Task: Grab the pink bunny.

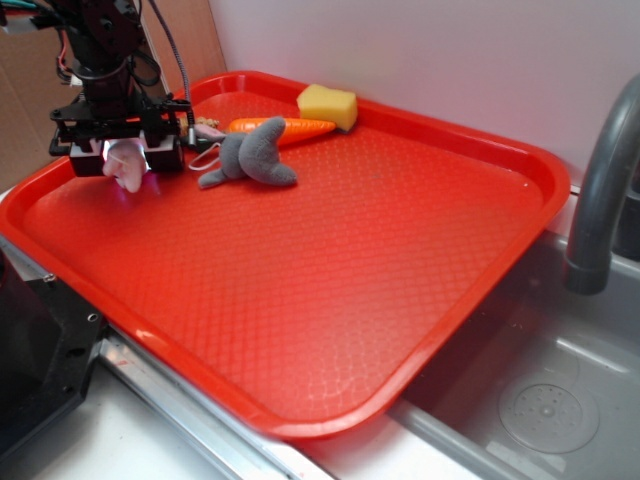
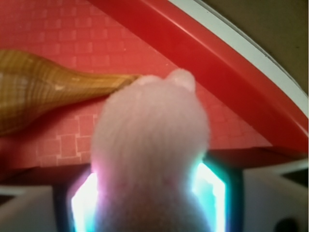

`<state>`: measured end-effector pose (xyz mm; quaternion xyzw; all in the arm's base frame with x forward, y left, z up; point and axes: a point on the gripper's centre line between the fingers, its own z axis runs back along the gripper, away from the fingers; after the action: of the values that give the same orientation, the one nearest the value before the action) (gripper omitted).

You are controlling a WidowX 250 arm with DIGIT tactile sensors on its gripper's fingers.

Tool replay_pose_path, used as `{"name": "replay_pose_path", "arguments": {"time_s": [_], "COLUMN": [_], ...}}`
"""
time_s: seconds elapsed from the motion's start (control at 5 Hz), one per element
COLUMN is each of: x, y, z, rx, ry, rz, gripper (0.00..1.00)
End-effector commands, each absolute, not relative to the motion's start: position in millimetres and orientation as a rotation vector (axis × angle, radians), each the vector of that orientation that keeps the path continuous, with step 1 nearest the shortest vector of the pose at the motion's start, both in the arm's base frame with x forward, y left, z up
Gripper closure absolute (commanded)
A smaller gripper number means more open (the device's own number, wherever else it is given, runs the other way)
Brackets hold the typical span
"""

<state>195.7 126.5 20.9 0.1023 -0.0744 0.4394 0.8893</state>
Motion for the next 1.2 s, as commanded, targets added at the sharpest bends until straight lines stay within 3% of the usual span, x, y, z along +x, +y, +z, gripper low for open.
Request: {"name": "replay_pose_path", "arguments": {"time_s": [0.0, 0.6, 1.0], "x": [191, 190, 161], "y": [85, -11, -38], "z": [89, 169, 209], "rx": [0.141, -0.11, -0.135], "ry": [-0.135, -0.021, -0.096], "rz": [0.808, 0.458, 0.324], "gripper": [1.0, 1.0, 1.0]}}
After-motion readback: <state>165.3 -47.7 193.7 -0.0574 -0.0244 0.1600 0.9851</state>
